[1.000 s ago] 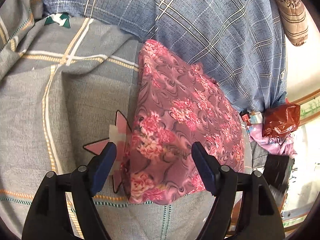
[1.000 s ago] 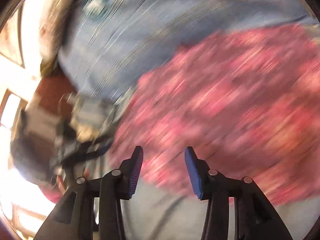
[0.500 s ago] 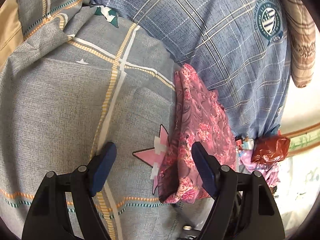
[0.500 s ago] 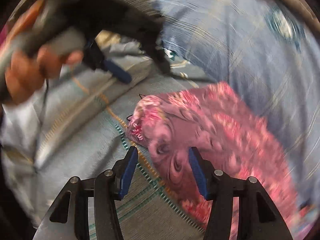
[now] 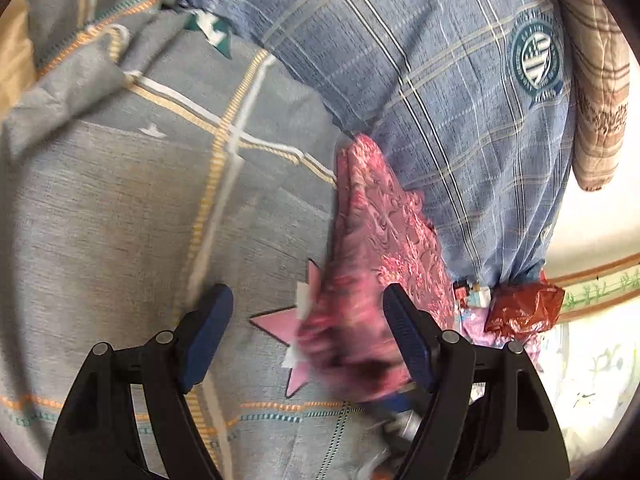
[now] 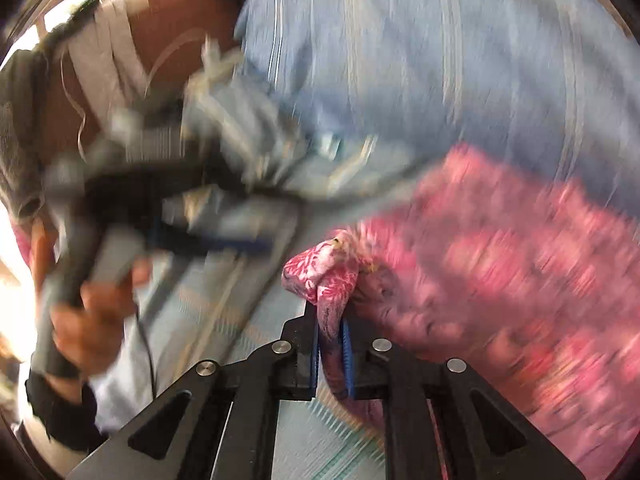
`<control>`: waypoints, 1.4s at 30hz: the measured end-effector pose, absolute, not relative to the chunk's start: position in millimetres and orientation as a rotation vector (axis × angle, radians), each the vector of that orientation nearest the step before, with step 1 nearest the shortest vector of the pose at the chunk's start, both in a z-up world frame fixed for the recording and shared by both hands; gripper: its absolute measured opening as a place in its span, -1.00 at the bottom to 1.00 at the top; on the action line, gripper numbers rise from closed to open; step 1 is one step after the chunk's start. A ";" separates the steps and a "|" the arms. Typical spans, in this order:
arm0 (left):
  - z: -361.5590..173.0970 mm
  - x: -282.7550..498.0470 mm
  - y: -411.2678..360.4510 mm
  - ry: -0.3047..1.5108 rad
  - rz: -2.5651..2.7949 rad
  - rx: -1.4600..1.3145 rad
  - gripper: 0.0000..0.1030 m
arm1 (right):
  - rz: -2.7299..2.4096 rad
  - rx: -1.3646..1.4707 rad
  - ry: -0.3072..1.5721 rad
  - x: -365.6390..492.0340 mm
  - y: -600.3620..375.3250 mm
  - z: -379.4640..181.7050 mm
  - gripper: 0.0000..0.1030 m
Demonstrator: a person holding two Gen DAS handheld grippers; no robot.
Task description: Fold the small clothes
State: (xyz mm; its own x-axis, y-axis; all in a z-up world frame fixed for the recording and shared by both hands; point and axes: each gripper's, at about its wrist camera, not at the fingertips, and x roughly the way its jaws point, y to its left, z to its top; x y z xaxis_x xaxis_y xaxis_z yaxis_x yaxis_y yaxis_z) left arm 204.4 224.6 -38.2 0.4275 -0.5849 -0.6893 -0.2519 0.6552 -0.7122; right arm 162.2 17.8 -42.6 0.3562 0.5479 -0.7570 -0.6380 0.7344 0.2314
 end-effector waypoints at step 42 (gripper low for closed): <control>-34.3 230.6 207.3 1.089 -0.305 -0.852 0.40 | 0.642 -0.344 0.719 138.2 18.2 -49.3 -0.88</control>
State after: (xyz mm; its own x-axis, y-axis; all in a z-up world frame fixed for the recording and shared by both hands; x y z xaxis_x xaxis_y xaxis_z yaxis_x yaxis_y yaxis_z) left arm 230.6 207.3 -34.3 0.4606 -0.6041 -0.6504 -0.1790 0.6544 -0.7346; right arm 138.2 18.2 -49.3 0.5751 0.4221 -0.7008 -0.6486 0.7573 -0.0761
